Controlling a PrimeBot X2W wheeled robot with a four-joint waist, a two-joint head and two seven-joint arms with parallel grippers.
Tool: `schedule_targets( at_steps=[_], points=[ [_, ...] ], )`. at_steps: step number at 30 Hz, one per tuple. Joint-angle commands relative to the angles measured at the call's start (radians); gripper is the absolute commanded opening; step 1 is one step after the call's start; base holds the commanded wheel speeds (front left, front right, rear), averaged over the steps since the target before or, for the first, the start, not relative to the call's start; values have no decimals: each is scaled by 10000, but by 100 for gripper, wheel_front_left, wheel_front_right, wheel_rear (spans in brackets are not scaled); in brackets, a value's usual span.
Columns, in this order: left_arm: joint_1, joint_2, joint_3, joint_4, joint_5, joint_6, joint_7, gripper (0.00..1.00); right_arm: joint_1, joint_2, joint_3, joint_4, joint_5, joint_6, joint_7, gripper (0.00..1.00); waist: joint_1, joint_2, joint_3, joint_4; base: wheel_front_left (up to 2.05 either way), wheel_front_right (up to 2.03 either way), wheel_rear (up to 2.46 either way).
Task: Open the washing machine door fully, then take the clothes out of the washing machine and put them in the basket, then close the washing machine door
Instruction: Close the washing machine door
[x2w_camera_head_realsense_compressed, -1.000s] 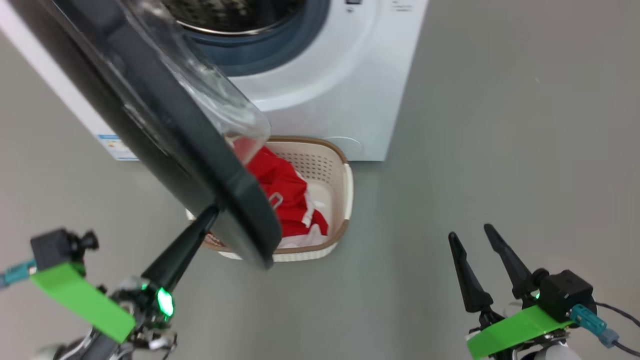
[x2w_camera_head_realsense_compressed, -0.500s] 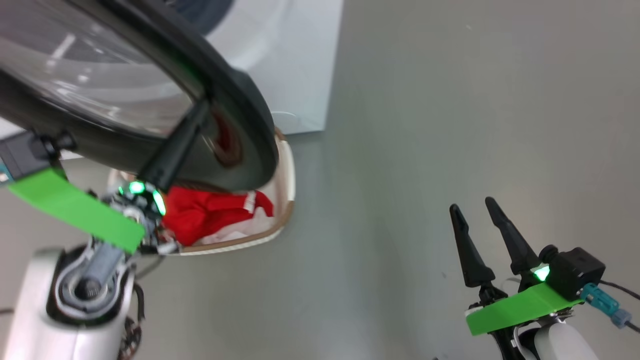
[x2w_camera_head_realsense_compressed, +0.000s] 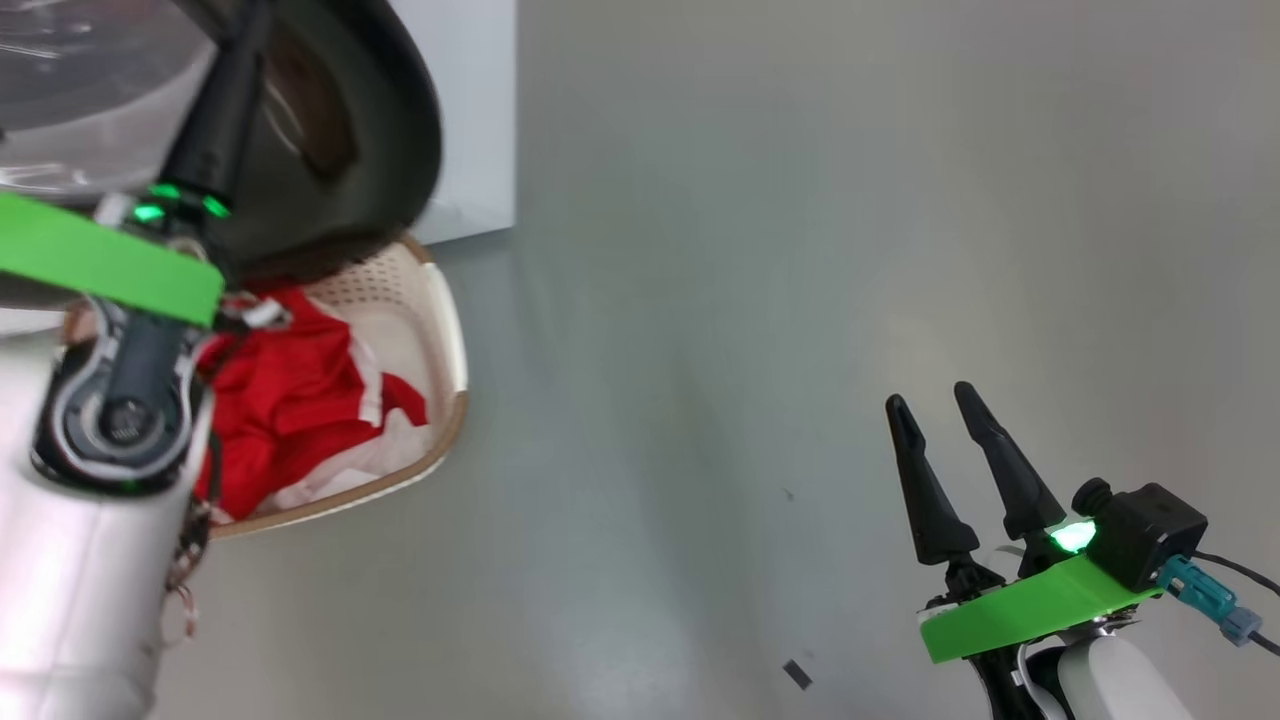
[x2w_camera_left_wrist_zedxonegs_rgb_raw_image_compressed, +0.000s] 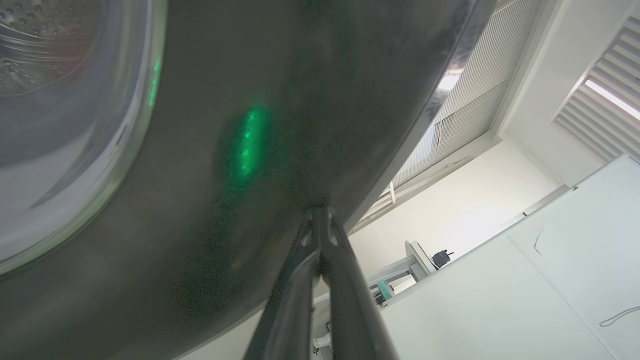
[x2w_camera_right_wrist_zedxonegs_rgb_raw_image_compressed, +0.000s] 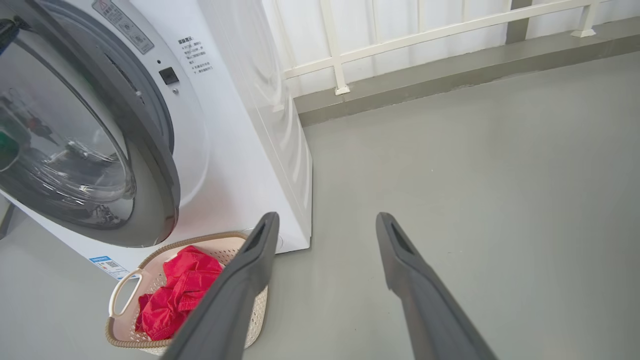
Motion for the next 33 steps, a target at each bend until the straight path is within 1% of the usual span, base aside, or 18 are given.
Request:
schedule_targets(
  at_steps=[1, 3, 5, 8, 15, 22, 23, 24, 26, 28, 30, 33],
  points=[
    [-405, 418, 197, -101, -30, -58, -144, 0, -115, -22, 202, -258, 59, 73, -63, 100, 0, 0, 156, -243, 0, 0, 0],
    [-755, 621, -136, 271, -98, -58, -576, 0, -86, -22, 203, -260, 82, 73, -63, 100, 0, 0, 143, -292, 0, 0, 0],
    [-815, 671, -253, 341, -151, -58, -693, 0, -75, -22, 194, -257, 82, 73, -63, 100, 0, 0, 124, -291, 0, 0, 0],
    [-726, 898, -696, 497, -337, -58, -1179, 0, -48, -22, 142, -218, 30, 73, -63, 100, 0, 0, -26, -186, 0, 0, 0],
    [20, 1092, -1314, 569, -658, -58, -1907, 0, 60, -22, 84, -154, -205, 73, -63, 100, 0, 0, -417, 176, 0, 0, 0],
    [1295, 1176, -1871, 500, -778, -58, -2633, 0, 266, -22, -152, -71, -612, 73, -63, 100, 0, 0, -925, 878, 0, 0, 0],
    [1480, 1164, -1935, 529, -749, -58, -2703, 2, 303, -22, -195, -56, -664, 73, -63, 100, 0, 0, -997, 1001, 0, 0, 0],
    [1655, 1145, -1979, 551, -738, -58, -2759, 7, 338, -22, -231, -43, -718, 73, -63, 100, 0, 0, -1065, 1118, 0, 0, 0],
    [2010, 1094, -2034, 593, -709, -58, -2838, 14, 421, -22, -320, -16, -811, 73, -63, 100, 0, 0, -1211, 1348, 0, 0, 0],
    [2369, 1070, -2101, 648, -606, -58, -2880, 26, 514, -22, -406, 3, -900, 73, -63, 100, 0, 0, -1343, 1565, 0, 0, 0],
    [2707, 1067, -2197, 728, -428, -58, -2901, 34, 607, -22, -472, 23, -987, 73, -63, 100, 0, 0, -1466, 1757, 0, 0, 0],
    [3195, 913, -1892, 783, -227, -58, -2910, 46, 742, -22, -592, 27, -1106, 73, -63, 100, 0, 0, -1605, 2016, 0, 0, 0]
  ],
)
